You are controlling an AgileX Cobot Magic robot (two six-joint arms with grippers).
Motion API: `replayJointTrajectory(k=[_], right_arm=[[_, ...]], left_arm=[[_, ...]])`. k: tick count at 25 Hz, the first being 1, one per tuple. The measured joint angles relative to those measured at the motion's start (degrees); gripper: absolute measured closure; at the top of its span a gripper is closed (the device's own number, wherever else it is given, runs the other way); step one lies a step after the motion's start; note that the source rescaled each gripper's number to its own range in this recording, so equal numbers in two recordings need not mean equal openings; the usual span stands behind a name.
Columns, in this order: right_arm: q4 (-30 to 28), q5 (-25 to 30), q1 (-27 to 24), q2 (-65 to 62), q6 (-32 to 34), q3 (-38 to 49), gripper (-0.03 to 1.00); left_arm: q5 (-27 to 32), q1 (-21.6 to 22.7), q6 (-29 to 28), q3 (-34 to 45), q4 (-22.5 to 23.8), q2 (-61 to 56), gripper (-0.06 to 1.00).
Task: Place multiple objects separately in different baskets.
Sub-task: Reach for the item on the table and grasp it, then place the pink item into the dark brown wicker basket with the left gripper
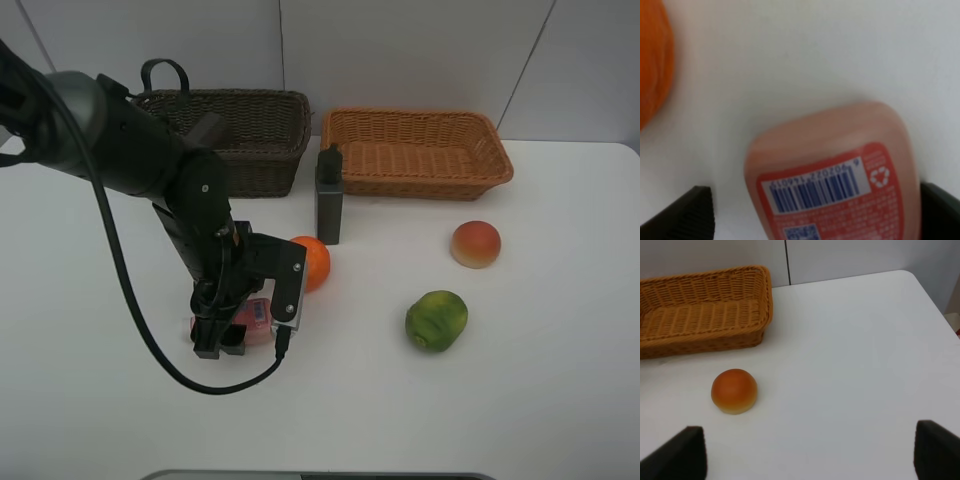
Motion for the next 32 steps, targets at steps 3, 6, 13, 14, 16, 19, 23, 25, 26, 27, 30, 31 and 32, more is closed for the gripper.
replayJointTrajectory(k=[3, 6, 13, 14, 16, 19, 23, 25, 26, 27, 30, 31, 32], right_arm=[[0.0, 0.0, 0.0, 0.0, 0.0, 0.0, 0.11], [0.0, 0.0, 0.0, 0.0, 0.0, 0.0, 0.11], [0.0, 0.0, 0.0, 0.0, 0.0, 0.0, 0.11], [0.0, 0.0, 0.0, 0.0, 0.0, 0.0, 0.11], [0.0, 0.0, 0.0, 0.0, 0.0, 0.0, 0.11], [0.0, 0.0, 0.0, 0.0, 0.0, 0.0, 0.11], [0.0, 0.0, 0.0, 0.0, 0.0, 0.0, 0.11], [0.0, 0.0, 0.0, 0.0, 0.0, 0.0, 0.11], [0.0, 0.0, 0.0, 0.0, 0.0, 0.0, 0.11], [0.0, 0.0, 0.0, 0.0, 0.0, 0.0, 0.11], [0.0, 0.0, 0.0, 0.0, 0.0, 0.0, 0.11], [0.0, 0.0, 0.0, 0.0, 0.0, 0.0, 0.11], [0.0, 0.0, 0.0, 0.0, 0.0, 0.0, 0.11]], left_arm=[[0.0, 0.0, -0.1, 0.0, 0.0, 0.0, 0.25], [-0.2, 0.0, -0.1, 0.0, 0.0, 0.0, 0.94], [-0.4, 0.0, -0.1, 0.0, 0.0, 0.1, 0.94], [-0.4, 0.0, -0.1, 0.0, 0.0, 0.1, 0.94], [-0.4, 0.0, -0.1, 0.0, 0.0, 0.1, 0.94], [-0.4, 0.0, -0.1, 0.0, 0.0, 0.1, 0.94], [-0.4, 0.0, -0.1, 0.0, 0.0, 0.1, 0.94], [-0.4, 0.0, -0.1, 0.0, 0.0, 0.1, 0.94], [-0.4, 0.0, -0.1, 0.0, 0.0, 0.1, 0.94], [-0.4, 0.0, -0.1, 0.0, 0.0, 0.1, 0.94], [-0.4, 0.0, -0.1, 0.0, 0.0, -0.2, 0.94], [-0.4, 0.0, -0.1, 0.0, 0.0, -0.6, 0.94], [-0.3, 0.0, -0.1, 0.0, 0.1, -1.3, 0.94]])
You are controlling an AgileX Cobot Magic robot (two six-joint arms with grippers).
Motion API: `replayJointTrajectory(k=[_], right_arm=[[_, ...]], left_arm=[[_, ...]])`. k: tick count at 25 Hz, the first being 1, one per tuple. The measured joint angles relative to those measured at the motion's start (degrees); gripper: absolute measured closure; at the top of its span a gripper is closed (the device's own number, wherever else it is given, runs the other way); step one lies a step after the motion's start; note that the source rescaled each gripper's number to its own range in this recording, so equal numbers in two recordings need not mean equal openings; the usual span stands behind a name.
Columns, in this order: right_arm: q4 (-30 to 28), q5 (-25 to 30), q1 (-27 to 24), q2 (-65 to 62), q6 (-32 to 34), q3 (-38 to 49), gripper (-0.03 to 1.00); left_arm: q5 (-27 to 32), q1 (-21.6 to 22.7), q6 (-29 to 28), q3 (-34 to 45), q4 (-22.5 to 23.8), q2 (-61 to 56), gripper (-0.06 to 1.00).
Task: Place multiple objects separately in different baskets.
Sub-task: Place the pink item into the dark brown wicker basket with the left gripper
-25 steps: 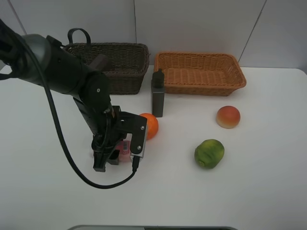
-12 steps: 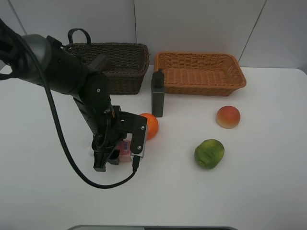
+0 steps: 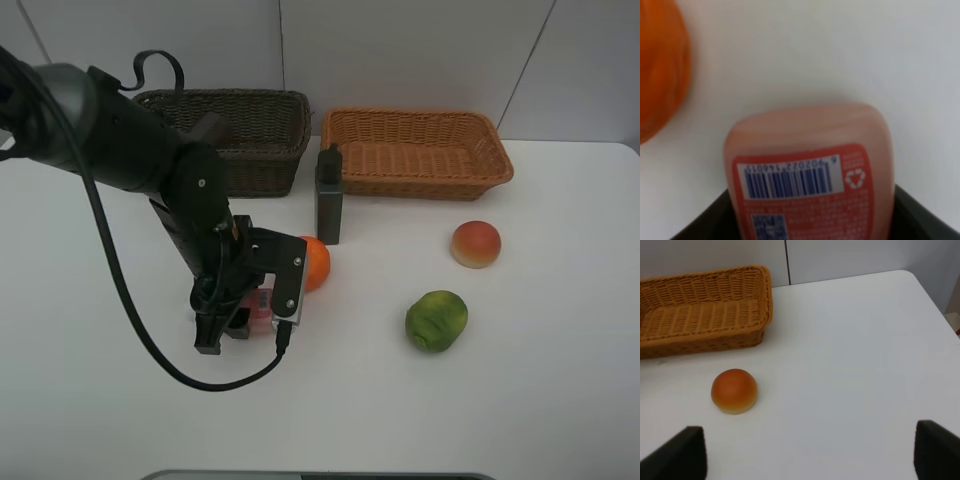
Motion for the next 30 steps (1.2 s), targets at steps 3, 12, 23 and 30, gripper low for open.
replayJointTrajectory(k=[3, 12, 23, 30], right_arm=[[0.0, 0.0, 0.0, 0.0, 0.0, 0.0, 0.11], [0.0, 0.0, 0.0, 0.0, 0.0, 0.0, 0.11], [0.0, 0.0, 0.0, 0.0, 0.0, 0.0, 0.11], [0.0, 0.0, 0.0, 0.0, 0.0, 0.0, 0.11]], left_arm=[[0.0, 0.3, 0.0, 0.0, 0.6, -4.0, 0.94], [-0.6, 5.8, -6.3, -0.6, 1.0, -13.0, 0.94], [1.2, 11.7, -9.1, -17.8, 1.1, -9.6, 0.94], [1.5, 13.4, -9.5, -31.5, 7.3, -0.6, 0.94]])
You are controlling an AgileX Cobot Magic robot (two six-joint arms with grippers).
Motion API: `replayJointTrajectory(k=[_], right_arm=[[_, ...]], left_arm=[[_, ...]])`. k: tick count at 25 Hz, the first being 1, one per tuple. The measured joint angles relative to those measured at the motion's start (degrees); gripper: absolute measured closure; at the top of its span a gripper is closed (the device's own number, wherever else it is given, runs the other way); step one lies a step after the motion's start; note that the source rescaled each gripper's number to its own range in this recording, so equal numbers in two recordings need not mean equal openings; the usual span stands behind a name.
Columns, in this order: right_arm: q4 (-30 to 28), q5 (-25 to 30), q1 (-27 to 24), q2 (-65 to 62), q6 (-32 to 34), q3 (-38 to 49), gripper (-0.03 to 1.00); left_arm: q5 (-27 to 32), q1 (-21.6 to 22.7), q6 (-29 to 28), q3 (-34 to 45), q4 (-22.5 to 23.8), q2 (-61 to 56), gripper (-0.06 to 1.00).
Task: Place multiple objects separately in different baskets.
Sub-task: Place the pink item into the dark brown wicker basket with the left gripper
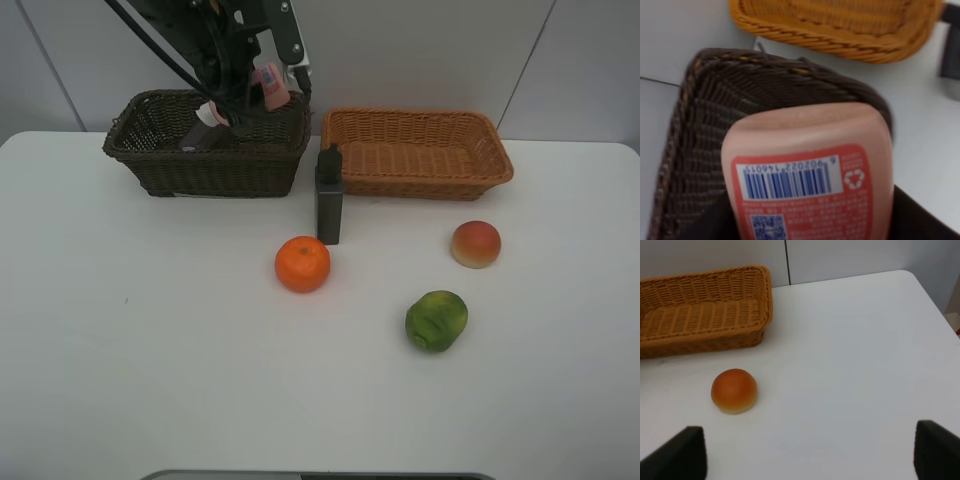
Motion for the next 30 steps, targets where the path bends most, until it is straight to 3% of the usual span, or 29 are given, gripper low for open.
replayJointTrajectory(k=[8, 17, 30], right_arm=[[0.0, 0.0, 0.0, 0.0, 0.0, 0.0, 0.11], [0.0, 0.0, 0.0, 0.0, 0.0, 0.0, 0.11], [0.0, 0.0, 0.0, 0.0, 0.0, 0.0, 0.11]], left_arm=[[-0.7, 3.7, -0.1, -8.3, 2.7, 8.4, 0.94], [-7.6, 6.0, -0.1, -8.6, 3.4, 13.1, 0.94], [-7.0, 6.1, -1.5, -8.6, 1.2, 14.4, 0.93]])
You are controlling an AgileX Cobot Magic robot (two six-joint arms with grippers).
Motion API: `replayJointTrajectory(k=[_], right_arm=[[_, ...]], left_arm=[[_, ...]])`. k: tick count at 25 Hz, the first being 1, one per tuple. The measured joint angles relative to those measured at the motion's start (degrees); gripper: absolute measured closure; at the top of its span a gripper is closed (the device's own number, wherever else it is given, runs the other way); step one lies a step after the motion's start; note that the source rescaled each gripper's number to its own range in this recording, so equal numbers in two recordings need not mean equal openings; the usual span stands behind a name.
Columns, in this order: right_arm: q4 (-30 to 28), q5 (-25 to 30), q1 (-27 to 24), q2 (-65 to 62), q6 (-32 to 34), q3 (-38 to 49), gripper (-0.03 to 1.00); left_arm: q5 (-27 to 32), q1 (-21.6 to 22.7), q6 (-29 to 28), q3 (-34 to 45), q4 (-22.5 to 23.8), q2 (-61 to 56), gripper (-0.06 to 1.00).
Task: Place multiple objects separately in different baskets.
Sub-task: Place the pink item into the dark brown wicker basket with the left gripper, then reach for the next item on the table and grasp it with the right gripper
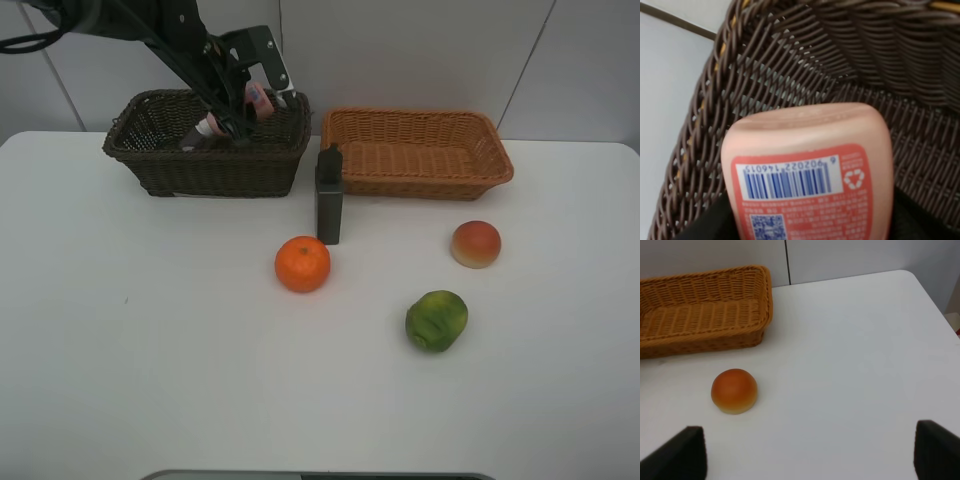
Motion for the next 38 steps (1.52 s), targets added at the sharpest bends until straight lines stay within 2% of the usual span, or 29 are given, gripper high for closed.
replayJointTrajectory(k=[1, 3, 5, 7, 13, 16, 18, 19, 23, 24, 25, 31, 36, 38], right_arm=[[0.0, 0.0, 0.0, 0.0, 0.0, 0.0, 0.11], [0.0, 0.0, 0.0, 0.0, 0.0, 0.0, 0.11], [0.0, 0.0, 0.0, 0.0, 0.0, 0.0, 0.11], [0.0, 0.0, 0.0, 0.0, 0.0, 0.0, 0.11], [0.0, 0.0, 0.0, 0.0, 0.0, 0.0, 0.11], [0.0, 0.0, 0.0, 0.0, 0.0, 0.0, 0.11], [0.0, 0.0, 0.0, 0.0, 0.0, 0.0, 0.11], [0.0, 0.0, 0.0, 0.0, 0.0, 0.0, 0.11], [0.0, 0.0, 0.0, 0.0, 0.0, 0.0, 0.11], [0.0, 0.0, 0.0, 0.0, 0.0, 0.0, 0.11], [0.0, 0.0, 0.0, 0.0, 0.0, 0.0, 0.11], [0.0, 0.0, 0.0, 0.0, 0.0, 0.0, 0.11], [0.0, 0.0, 0.0, 0.0, 0.0, 0.0, 0.11], [0.0, 0.0, 0.0, 0.0, 0.0, 0.0, 0.11]], left_arm=[[0.0, 0.0, 0.0, 0.0, 0.0, 0.0, 0.84], [-0.1, 0.0, -0.2, 0.0, 0.0, 0.0, 0.45], [-0.1, 0.0, -0.6, -0.2, -0.2, 0.0, 0.12], [-0.1, 0.0, -0.8, -0.2, -0.5, 0.0, 0.02], [0.3, 0.0, -1.4, -0.3, -1.3, 0.0, -0.02], [2.2, -0.2, -4.9, -0.3, -2.0, -0.9, -0.02], [3.4, -0.3, -9.4, -0.3, -2.3, -2.2, -0.02], [3.4, -0.3, -9.4, -0.3, -2.3, -2.2, -0.02], [8.2, -1.1, -23.9, -0.3, -2.6, -5.4, -0.02], [10.6, -1.7, -31.2, -0.3, -2.6, -6.9, -0.02], [11.8, -2.0, -34.1, -0.3, -2.6, -7.5, -0.02], [19.8, -4.5, -45.4, -0.3, -2.8, -11.6, -0.02], [27.7, -6.9, -51.0, 0.0, -2.8, -14.6, -0.02], [28.7, -7.4, -52.4, 0.6, -2.8, -15.8, -0.02]])
